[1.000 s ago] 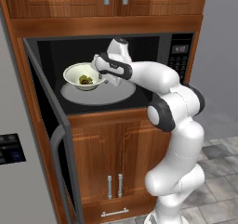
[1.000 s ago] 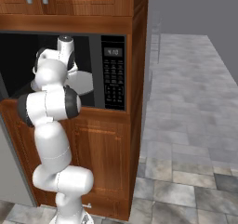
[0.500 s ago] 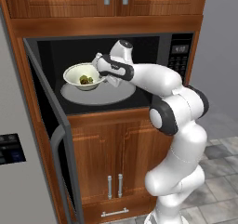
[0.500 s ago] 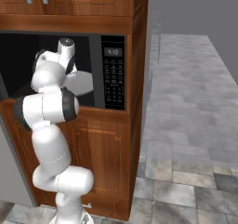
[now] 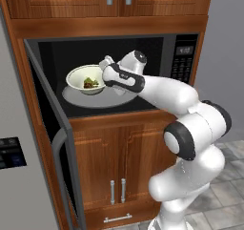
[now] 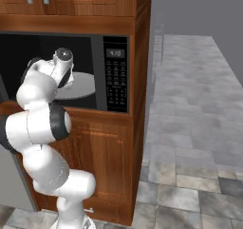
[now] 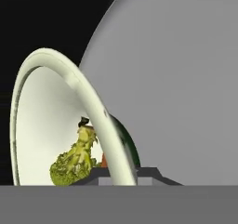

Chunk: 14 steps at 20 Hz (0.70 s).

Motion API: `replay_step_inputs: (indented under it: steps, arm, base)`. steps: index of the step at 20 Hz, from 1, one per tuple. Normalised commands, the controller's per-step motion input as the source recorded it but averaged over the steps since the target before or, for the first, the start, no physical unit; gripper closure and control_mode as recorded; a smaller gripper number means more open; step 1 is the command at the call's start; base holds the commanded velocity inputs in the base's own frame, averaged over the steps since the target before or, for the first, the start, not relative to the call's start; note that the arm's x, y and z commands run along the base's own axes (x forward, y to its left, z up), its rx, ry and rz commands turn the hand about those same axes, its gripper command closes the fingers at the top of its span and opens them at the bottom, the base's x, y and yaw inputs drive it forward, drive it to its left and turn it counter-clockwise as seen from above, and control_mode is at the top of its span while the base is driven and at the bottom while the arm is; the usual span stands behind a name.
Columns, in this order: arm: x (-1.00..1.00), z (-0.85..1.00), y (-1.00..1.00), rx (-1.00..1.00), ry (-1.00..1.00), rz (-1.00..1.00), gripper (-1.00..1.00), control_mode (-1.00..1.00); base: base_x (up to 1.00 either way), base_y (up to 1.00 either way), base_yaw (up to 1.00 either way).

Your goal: The microwave is finished heating the chicken drumstick and broccoli. Take the bowl containing the food and place it on the dining counter.

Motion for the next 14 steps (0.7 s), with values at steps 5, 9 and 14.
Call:
replay_step_inputs:
  steps: [5, 9, 14]
  arm:
    - [-1.00, 0.48, -0.05, 0.07, -0.12, -0.01, 1.00, -1.00]
    - [-1.00, 0.95, -0.09, 0.00, 0.01, 0.00, 1.00, -1.00]
    - [-1.00, 1.00, -0.16, -0.01, 0.17, 0.00, 1.00, -1.00]
  base:
    - [0.00, 0.00, 0.00]
    - [0.00, 0.00, 0.00]
    - [0.00, 0.00, 0.00]
